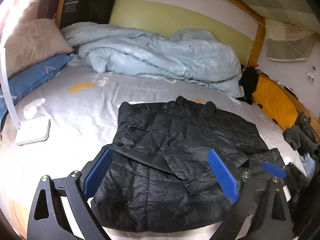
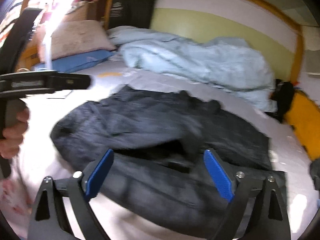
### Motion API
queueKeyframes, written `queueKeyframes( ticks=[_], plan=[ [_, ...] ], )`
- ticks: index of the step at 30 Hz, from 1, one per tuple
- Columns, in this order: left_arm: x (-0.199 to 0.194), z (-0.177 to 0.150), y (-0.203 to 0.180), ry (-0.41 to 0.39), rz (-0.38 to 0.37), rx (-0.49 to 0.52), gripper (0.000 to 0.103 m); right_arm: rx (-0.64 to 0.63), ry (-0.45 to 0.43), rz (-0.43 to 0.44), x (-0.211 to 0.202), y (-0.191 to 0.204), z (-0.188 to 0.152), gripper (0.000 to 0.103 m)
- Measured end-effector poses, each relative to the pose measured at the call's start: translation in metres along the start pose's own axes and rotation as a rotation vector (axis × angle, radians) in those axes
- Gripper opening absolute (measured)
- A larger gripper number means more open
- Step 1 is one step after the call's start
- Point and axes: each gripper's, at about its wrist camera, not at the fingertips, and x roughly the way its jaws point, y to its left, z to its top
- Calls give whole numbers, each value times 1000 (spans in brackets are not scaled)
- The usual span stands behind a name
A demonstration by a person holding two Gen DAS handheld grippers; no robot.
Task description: Fold large clothes
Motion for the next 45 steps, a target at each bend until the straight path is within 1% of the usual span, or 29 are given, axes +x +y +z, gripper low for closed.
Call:
queueKeyframes(
  ticks=[4, 6, 8, 11, 14, 15, 17, 19, 20, 22, 23, 25, 28, 30, 31, 33, 35, 37, 39, 41, 42, 44, 45],
  plan=[
    [-2, 2, 10, -11, 26, -27, 96, -19, 23, 39, 18, 21, 9, 78],
    [-5, 3, 15, -22, 33, -45, 96, -14, 43, 48, 30, 28, 12, 76],
    [-7, 5, 20, -28, 37, -60, 96, -11, 68, 63, 42, 30, 15, 75],
    [-8, 6, 24, -31, 38, -81, 96, 6, 126, 42, 68, 29, 12, 75],
    [-7, 5, 25, -27, 45, -77, 96, 13, 169, 7, 83, 25, 5, 75],
    [-6, 5, 24, -27, 50, -70, 96, 10, 183, -13, 86, 24, 3, 73],
    [-4, 3, 22, -22, 57, -57, 96, 10, 192, -38, 89, 18, 1, 59],
    [-1, 2, 20, -12, 60, -54, 96, 22, 186, -33, 86, 8, 1, 17],
    [1, 1, 19, -5, 56, -55, 96, 28, 178, -40, 83, 1, 2, 10],
    [5, -2, 19, 13, 48, -63, 96, 39, 137, -63, 74, -15, 9, 7],
    [7, -3, 19, 21, 45, -69, 96, 40, 102, -97, 66, -25, 13, 5],
    [11, -5, 17, 35, 37, -70, 96, 35, 47, -179, 55, -45, 23, 4],
    [15, -9, 10, 41, 47, -44, 96, 48, 9, -251, 44, -76, 38, 3],
    [18, -12, 5, 45, 60, -21, 96, 50, -17, -331, 39, -98, 46, 3],
    [20, -13, 2, 49, 66, -12, 96, 48, -27, -373, 38, -110, 50, 3],
    [26, -17, -1, 65, 63, 0, 96, 49, -27, -425, 42, -131, 54, 3],
    [32, -19, -1, 94, 37, -10, 96, 63, -5, -477, 55, -153, 55, 3],
    [37, -22, 0, 116, 21, -30, 96, 71, 37, -504, 73, -171, 55, 2],
    [41, -25, 0, 125, 28, -19, 96, 87, 32, -532, 79, -185, 56, 2],
    [45, -28, -2, 127, 49, 1, 96, 116, 17, -555, 79, -197, 57, 2],
    [47, -29, -3, 132, 56, 7, 96, 147, 2, -554, 76, -203, 57, 2],
    [51, -30, -3, 147, 54, 3, 96, 208, -44, -511, 62, -211, 54, 2],
    [53, -31, -2, 154, 50, -3, 96, 225, -56, -504, 57, -214, 51, 2]
  ],
)
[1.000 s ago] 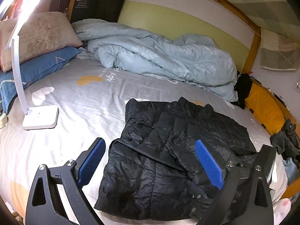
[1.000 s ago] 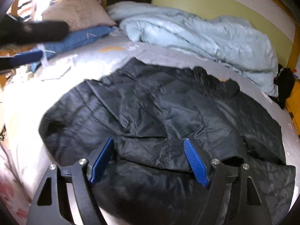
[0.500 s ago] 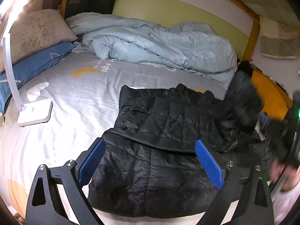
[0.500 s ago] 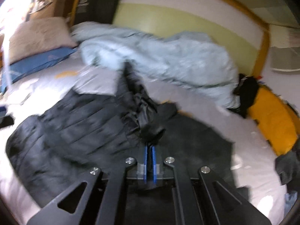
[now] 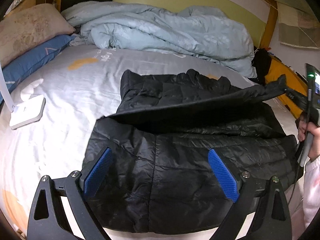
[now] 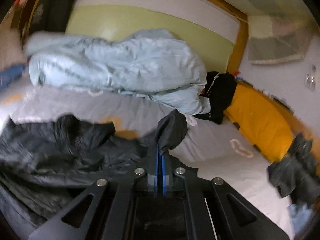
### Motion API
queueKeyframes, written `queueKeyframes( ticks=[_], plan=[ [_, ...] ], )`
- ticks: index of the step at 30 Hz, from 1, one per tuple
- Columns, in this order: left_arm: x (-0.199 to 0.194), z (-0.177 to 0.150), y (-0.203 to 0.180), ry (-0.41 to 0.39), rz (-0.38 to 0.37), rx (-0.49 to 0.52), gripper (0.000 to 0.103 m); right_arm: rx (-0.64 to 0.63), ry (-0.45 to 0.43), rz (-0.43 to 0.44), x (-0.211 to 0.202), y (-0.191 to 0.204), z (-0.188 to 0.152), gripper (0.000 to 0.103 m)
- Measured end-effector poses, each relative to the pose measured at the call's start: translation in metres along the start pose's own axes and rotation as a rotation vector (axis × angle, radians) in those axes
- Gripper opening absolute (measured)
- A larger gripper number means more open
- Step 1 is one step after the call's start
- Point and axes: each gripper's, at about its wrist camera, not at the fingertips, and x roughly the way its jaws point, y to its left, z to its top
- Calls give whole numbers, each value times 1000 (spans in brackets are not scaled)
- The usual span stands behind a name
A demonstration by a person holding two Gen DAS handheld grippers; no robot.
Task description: Fold large clothes
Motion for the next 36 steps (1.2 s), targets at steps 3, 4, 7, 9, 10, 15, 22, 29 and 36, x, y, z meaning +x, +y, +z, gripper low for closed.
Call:
queueKeyframes(
  ticks=[3, 4, 7, 9, 10, 15, 22, 29, 36],
  plan=[
    [5, -1, -1, 15, -6, 1, 96, -15, 122, 17, 14, -3, -15, 2],
    [6, -1, -2, 17, -3, 7, 96, -24, 177, 25, 20, -2, -24, 2],
    [7, -3, -5, 15, 9, 30, 96, 4, 275, 71, 26, -7, -47, 3],
    [6, -4, -8, 8, 21, 52, 96, 29, 313, 96, 25, -11, -58, 5],
    [6, -5, -9, 5, 26, 60, 96, 36, 321, 103, 23, -12, -61, 5],
    [4, -3, -8, 6, 12, 49, 96, 74, 273, 131, -6, -22, -57, 58],
    [4, -3, -3, 1, 35, 40, 96, 198, 262, 178, -38, -41, -58, 84],
    [-3, -5, -15, -17, 10, 79, 96, 297, 271, 206, -64, -49, -82, 93],
    [-23, -8, -23, -28, -49, 84, 96, 247, 162, 181, -103, -36, -88, 103]
  ],
)
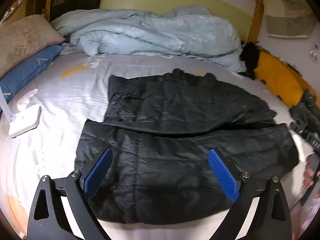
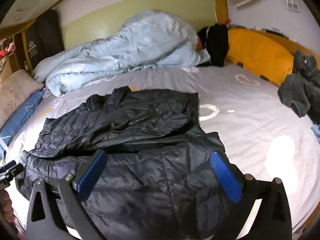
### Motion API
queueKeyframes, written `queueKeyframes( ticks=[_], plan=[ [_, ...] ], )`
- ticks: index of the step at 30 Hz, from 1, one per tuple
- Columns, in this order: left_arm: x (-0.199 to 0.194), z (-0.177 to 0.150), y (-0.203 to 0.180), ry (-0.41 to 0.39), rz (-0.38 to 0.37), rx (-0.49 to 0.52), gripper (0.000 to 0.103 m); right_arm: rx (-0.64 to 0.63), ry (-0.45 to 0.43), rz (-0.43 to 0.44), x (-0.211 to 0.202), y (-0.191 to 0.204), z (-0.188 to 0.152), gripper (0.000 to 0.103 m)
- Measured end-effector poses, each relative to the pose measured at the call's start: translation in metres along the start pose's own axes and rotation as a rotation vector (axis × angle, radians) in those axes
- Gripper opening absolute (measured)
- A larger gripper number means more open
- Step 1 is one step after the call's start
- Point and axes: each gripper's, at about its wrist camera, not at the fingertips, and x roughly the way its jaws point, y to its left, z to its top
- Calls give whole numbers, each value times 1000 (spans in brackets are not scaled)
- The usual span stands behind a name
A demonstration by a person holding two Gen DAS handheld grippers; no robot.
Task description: Fold large clothes
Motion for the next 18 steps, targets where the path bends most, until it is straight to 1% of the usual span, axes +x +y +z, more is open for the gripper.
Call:
queueKeyframes(
  ticks=[2, 5, 7, 8, 10, 12, 15, 18],
  plan=[
    [-9, 1, -3, -21, -11, 5, 96, -42, -27, 0, -8, 6, -4, 103],
    [-21, 1, -8, -55, -26, 13, 96, -126, -90, -49, -21, 19, -12, 103],
    [-28, 1, -10, -75, -39, 15, 97, -163, -105, -90, -26, 27, -18, 103],
    [-31, 0, -12, -87, -38, 20, 97, -170, -108, -92, -28, 28, -20, 103],
    [-38, -3, -15, -118, -19, 42, 101, -183, -113, -76, -33, 31, -26, 103],
    [-43, -9, -18, -135, 0, 63, 101, -190, -112, -57, -37, 33, -30, 103],
    [-46, -20, -20, -127, -14, 73, 102, -202, -99, -29, -41, 37, -38, 103],
    [-43, -32, -23, -105, -7, 89, 103, -210, -66, -6, -40, 41, -47, 103]
  ],
)
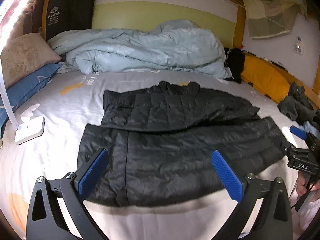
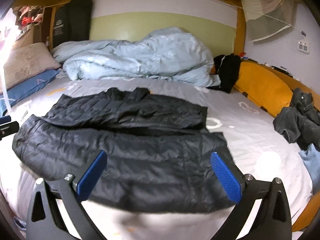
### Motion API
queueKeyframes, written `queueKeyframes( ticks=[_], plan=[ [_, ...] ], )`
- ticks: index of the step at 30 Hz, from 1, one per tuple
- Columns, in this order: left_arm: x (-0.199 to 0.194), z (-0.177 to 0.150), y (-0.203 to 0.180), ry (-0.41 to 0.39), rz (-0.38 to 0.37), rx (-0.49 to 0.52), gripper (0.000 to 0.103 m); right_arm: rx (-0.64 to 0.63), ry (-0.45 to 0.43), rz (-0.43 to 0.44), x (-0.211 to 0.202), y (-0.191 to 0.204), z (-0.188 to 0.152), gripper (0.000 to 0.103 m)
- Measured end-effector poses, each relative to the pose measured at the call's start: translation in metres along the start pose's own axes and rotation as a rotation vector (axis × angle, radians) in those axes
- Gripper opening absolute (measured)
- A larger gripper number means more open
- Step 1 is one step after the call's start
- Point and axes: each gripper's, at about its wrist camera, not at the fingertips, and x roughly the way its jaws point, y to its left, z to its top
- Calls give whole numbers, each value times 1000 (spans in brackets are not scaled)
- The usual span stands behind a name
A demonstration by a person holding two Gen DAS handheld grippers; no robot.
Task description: Fold large clothes
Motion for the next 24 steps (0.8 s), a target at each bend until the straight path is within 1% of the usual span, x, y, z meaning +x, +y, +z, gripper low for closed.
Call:
queueKeyframes(
  ticks=[3, 5, 9, 11, 14, 16, 18, 21, 24],
  plan=[
    [8, -9, -1, 52, 0, 2, 103, -21, 42, 9, 6, 6, -6, 103],
    [12, -14, -2, 71, 2, 8, 103, -40, 57, 15, 7, 10, -10, 103],
    [19, -22, -12, 88, 15, 77, 103, -104, 95, 39, 10, 21, -16, 103],
    [22, -28, -20, 96, 27, 127, 102, -142, 98, 52, 10, 27, -20, 103],
    [27, -36, -34, 110, 39, 202, 103, -245, 57, 50, 2, 43, -25, 103],
    [31, -41, -42, 126, 37, 239, 102, -307, 46, 42, 1, 52, -29, 103],
    [37, -46, -47, 148, 40, 262, 102, -361, 61, 26, 5, 59, -35, 103],
    [49, -54, -53, 194, 46, 295, 103, -388, 118, 24, 18, 65, -44, 103],
    [65, -63, -60, 230, 88, 346, 102, -427, 149, -13, 29, 72, -55, 103]
  ],
)
